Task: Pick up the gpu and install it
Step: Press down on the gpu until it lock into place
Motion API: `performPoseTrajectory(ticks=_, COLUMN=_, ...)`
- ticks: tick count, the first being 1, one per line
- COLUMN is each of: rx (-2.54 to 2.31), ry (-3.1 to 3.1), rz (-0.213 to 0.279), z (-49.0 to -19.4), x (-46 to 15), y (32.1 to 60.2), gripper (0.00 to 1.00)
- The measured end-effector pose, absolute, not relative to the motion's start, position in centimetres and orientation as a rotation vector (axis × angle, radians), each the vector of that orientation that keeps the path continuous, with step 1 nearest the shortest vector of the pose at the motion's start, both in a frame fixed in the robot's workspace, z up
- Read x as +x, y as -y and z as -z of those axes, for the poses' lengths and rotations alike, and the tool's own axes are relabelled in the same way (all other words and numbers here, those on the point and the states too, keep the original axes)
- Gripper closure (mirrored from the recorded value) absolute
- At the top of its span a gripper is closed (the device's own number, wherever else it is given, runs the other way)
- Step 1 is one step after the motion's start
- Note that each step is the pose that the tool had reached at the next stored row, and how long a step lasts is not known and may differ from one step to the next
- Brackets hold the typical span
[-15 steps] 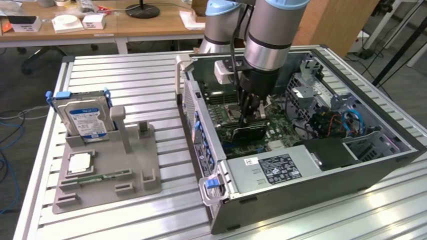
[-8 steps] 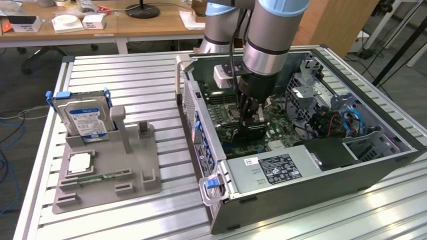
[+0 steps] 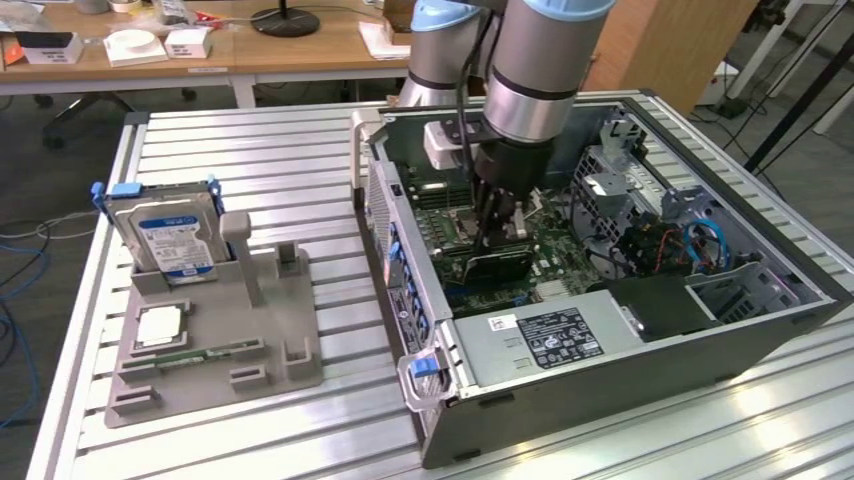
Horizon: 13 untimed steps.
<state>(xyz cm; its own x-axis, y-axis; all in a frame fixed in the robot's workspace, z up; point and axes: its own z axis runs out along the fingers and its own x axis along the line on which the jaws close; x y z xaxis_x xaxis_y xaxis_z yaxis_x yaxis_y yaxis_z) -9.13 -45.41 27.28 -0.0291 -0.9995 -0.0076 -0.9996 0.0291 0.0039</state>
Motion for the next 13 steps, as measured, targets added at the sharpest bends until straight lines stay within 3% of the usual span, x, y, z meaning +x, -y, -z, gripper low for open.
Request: performPoseTrajectory(ticks=13, rx=-2.188, ry=-2.253, rz=-0.017, z=-27.7, x=-11.5, y=45.4, gripper=0.89)
